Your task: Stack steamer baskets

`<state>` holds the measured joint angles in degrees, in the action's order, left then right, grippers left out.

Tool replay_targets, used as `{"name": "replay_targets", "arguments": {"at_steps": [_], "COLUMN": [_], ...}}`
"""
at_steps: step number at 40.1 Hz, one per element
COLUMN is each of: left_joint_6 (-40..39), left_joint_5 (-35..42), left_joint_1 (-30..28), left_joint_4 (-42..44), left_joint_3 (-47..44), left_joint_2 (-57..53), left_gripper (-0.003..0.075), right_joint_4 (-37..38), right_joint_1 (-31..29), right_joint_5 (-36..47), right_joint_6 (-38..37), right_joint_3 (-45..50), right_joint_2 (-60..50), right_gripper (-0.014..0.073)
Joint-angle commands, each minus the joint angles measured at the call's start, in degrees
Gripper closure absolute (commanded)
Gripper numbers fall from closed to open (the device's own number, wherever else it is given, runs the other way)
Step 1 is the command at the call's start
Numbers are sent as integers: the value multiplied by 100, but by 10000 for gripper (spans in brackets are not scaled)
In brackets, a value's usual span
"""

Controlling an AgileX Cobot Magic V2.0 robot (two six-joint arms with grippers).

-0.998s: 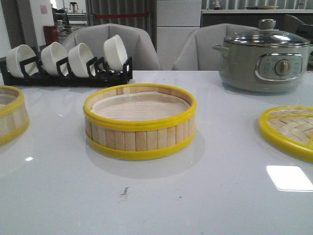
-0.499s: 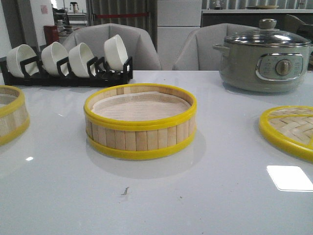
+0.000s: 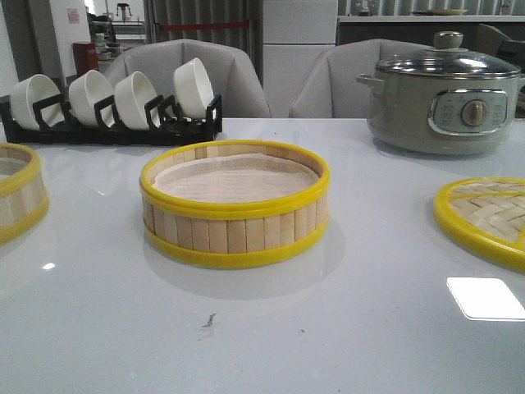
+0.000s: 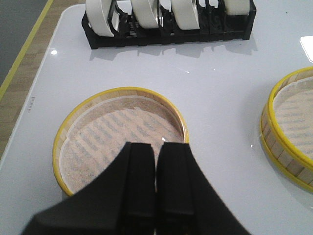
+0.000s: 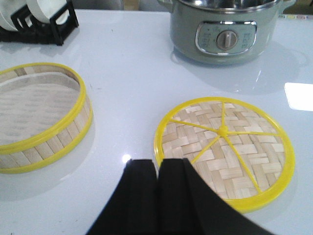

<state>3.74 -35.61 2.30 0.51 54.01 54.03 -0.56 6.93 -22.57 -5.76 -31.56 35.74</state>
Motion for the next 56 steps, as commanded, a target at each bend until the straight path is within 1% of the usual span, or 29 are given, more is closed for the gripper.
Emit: {"name": "replay_targets", "arguments": {"at_steps": [1, 7, 17, 22, 26, 34, 37, 39, 41, 43, 45, 48, 50, 51, 53, 55, 56], "left_joint_6": [3, 3, 3, 3, 3, 3, 3, 3, 3, 3, 3, 3, 3, 3, 3, 3, 3], "left_joint_5": [440, 440, 430, 422, 406, 401, 434, 516, 618, 751, 818, 898, 938, 963, 1007, 1007, 1007], "left_joint_1": [29, 29, 29, 29, 29, 29, 29, 29, 29, 29, 29, 29, 29, 29, 29, 29, 29], "left_joint_4": [8, 8, 8, -3, -51, -51, -51, -51, -96, -157, -157, -157, -158, -194, -265, -354, -400], "left_joint_3": [164, 164, 164, 164, 164, 164, 164, 164, 164, 164, 164, 164, 164, 164, 164, 164, 164], "left_joint_2": [-40, -40, -40, -40, -40, -40, -40, -40, -40, -40, -40, -17, 27, 64, 165, 288, 351], "left_gripper": [634, 634, 634, 634, 634, 634, 633, 629, 619, 594, 559, 463, 374, 304, 208, 134, 113], "right_joint_4": [56, 56, 56, 56, 56, 56, 56, 56, 56, 56, 56, 56, 56, 56, 56, 56, 56], "right_joint_1": [9, 9, 9, 3, 3, 3, 3, 3, 3, 3, 3, 3, 3, 3, 3, 3, 3], "right_joint_5": [465, 957, 1025, 1198, 1113, 536, 407, 323, 260, 238, 238, 280, 272, 256, 249, 249, 249], "right_joint_6": [91, 91, 91, 91, 91, 91, 85, 85, 85, 85, 85, 85, 85, 85, 85, 85, 85], "right_joint_3": [-500, -637, -631, -631, -631, -706, -768, -825, -884, -937, -981, -991, -991, -991, -991, -991, -991], "right_joint_2": [557, 946, 1095, 1101, 1101, 1101, 1101, 1101, 1101, 1101, 1101, 1101, 1101, 1101, 1101, 1101, 1101], "right_gripper": [568, 568, 568, 568, 568, 561, 515, 453, 372, 310, 278, 286, 286, 286, 286, 286, 286]}}
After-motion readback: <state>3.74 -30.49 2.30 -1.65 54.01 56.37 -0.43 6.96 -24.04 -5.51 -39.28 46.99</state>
